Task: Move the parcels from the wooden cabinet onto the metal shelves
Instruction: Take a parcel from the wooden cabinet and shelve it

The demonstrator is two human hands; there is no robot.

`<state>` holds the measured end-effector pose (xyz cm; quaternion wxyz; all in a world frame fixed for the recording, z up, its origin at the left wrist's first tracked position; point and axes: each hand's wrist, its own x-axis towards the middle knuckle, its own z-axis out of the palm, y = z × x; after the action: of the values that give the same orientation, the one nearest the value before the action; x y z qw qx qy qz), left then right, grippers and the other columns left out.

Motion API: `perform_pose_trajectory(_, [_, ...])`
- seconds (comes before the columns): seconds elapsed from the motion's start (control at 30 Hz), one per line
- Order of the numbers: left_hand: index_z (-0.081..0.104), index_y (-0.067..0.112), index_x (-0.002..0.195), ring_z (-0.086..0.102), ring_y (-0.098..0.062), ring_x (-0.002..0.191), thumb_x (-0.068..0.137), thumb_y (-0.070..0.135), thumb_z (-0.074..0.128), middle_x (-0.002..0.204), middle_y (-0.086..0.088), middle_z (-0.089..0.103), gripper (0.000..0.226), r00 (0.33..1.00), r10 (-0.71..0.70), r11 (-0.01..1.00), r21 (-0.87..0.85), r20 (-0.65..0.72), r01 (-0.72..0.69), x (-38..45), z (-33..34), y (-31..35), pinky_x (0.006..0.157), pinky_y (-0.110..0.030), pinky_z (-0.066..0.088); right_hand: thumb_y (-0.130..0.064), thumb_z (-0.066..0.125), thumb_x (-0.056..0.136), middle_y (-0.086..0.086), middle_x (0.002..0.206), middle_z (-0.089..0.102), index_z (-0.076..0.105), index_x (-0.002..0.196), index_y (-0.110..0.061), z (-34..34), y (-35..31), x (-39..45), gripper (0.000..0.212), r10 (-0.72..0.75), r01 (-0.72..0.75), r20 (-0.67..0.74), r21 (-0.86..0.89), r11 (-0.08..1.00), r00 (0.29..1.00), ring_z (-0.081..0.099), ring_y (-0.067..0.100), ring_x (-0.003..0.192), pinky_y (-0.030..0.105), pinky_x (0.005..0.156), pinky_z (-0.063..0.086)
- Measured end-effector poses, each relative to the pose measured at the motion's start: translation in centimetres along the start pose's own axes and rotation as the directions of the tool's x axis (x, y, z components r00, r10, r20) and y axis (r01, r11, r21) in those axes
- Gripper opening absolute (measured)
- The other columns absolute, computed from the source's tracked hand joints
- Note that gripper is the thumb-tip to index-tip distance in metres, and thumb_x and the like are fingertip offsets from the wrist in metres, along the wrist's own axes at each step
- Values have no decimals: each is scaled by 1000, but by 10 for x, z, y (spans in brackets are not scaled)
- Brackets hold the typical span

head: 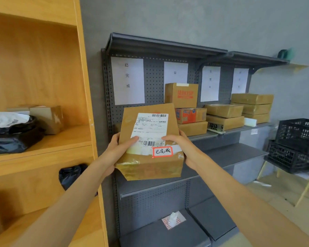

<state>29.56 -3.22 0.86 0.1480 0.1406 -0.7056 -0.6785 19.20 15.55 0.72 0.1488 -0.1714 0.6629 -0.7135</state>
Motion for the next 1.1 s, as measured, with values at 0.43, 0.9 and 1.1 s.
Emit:
perform_pose_trajectory(0.43, [38,35,132,58,-19,91,87,47,62,108,3,58,53,984,-26,993,105,-178,45,157,19,46,67,-38,48,-37,73,64,14,119,66,50,133,-12,-26,-36,186,77,-48,52,178,-21,998,983,63,24,104,43,97,46])
perform_pose_trajectory(0.9, [58,23,104,61,-22,90,77,50,69,100,-6,66,40,942,-149,981,76,-301,179,333,-4,77,73,-40,48,-26,62,88,9,99,72,65,112,-11,-8,-70,369,29,31,-32,231,-1,999,973,67,18,83,31,77,52])
perform_pose_trajectory(1.1, [53,17,108,56,-28,91,74,47,74,104,-12,61,50,880,-247,951,73,-405,301,361,-17,72,82,-47,46,-32,60,88,6,93,72,66,109,-14,10,-49,418,28,122,-109,314,-60,992,942,65,20,86,41,93,47])
